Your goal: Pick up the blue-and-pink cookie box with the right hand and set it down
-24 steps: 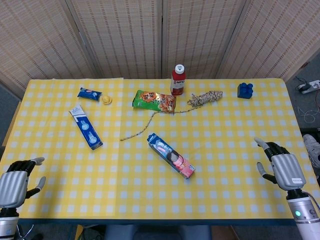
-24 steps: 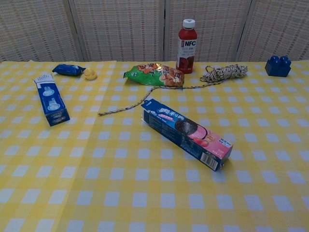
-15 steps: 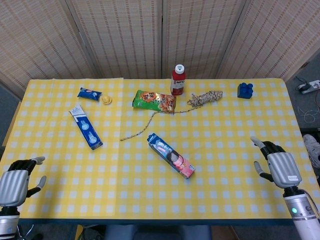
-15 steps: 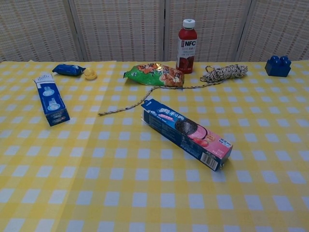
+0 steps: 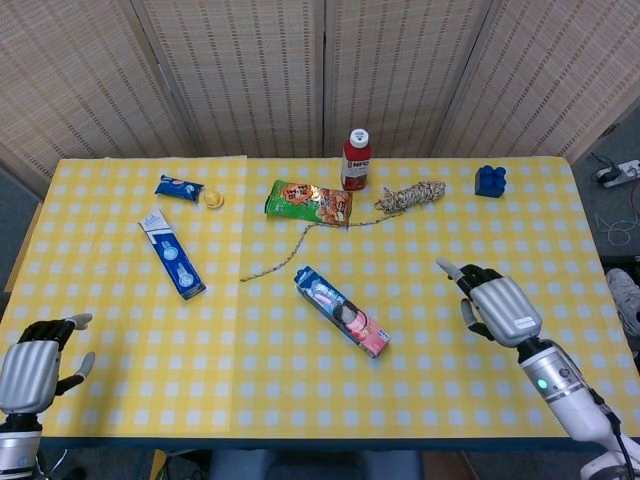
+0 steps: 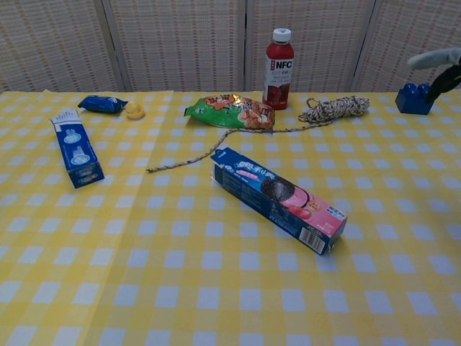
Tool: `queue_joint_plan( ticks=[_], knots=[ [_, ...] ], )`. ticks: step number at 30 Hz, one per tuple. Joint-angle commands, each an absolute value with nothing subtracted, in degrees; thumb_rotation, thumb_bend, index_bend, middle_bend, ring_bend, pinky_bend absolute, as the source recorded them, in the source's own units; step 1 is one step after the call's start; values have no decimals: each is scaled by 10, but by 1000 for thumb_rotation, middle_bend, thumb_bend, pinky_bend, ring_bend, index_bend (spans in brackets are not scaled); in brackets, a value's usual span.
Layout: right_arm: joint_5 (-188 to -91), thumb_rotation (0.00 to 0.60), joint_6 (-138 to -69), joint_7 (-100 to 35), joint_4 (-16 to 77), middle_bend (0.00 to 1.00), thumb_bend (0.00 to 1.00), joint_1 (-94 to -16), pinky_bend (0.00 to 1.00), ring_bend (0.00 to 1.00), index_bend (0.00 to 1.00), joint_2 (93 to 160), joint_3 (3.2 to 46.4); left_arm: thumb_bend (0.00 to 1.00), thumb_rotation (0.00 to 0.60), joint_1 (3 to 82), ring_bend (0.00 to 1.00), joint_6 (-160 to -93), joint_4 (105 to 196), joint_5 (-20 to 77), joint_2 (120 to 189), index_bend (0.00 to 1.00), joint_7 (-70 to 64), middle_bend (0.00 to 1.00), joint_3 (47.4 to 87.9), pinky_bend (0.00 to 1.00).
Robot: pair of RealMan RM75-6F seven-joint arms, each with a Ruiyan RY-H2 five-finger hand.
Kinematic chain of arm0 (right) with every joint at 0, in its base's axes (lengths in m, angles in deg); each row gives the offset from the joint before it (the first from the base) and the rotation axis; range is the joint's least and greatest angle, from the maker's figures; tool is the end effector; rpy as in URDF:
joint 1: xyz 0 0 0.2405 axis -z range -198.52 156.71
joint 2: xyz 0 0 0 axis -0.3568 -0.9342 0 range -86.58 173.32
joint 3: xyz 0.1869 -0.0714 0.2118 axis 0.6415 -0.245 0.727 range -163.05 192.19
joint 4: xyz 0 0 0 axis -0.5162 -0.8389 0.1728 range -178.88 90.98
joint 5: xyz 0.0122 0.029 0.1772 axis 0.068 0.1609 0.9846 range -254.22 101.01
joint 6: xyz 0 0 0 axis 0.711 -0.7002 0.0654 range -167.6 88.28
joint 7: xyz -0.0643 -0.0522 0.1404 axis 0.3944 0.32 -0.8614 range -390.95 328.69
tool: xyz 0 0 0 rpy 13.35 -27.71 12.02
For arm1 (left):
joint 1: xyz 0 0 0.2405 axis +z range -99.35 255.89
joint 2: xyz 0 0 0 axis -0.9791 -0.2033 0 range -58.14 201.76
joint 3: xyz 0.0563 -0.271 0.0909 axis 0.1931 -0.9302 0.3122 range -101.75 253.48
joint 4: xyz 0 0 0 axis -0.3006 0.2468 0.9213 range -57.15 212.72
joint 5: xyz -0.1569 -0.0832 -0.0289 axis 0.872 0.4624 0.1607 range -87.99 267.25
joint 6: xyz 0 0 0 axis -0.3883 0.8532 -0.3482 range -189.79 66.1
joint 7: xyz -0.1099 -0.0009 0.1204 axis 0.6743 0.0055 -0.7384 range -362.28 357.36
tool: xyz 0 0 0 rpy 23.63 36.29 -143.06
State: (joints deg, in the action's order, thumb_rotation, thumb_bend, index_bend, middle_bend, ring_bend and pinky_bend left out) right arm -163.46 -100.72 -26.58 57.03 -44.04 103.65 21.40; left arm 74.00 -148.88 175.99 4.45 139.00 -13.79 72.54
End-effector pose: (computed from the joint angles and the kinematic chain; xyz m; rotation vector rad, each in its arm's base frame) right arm -0.2399 -0.2893 0.1586 1.8385 -0.8898 0.9094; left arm -0.3117 0.1967 0.1836 -1.3684 -0.8588 -0.8837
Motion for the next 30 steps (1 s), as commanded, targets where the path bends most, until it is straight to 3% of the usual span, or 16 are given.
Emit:
queue_joint_plan(
  ticks=[1, 5, 13, 30],
  knots=[
    [-1621, 600, -940, -262, 581, 276, 817, -495, 303, 184, 22, 1046, 228, 358, 600, 742, 308, -1491, 1762, 44, 1390, 347, -139, 366, 727, 230],
    [-1588, 600, -879, -250, 572, 277, 876, -541, 303, 184, 22, 1069, 238, 357, 600, 745, 308, -1494, 1765, 43, 1390, 348, -141, 366, 730, 230],
    [-1502, 600, -800, -216, 521, 277, 889, -609, 303, 184, 22, 1133, 247, 357, 600, 749, 308, -1495, 1765, 44, 1391, 348, -141, 366, 734, 230],
    [-1390, 600, -764, -104, 449, 277, 889, -709, 303, 184, 22, 1251, 230, 358, 600, 749, 308, -1489, 1760, 43, 1393, 348, -139, 366, 739, 230]
  ],
)
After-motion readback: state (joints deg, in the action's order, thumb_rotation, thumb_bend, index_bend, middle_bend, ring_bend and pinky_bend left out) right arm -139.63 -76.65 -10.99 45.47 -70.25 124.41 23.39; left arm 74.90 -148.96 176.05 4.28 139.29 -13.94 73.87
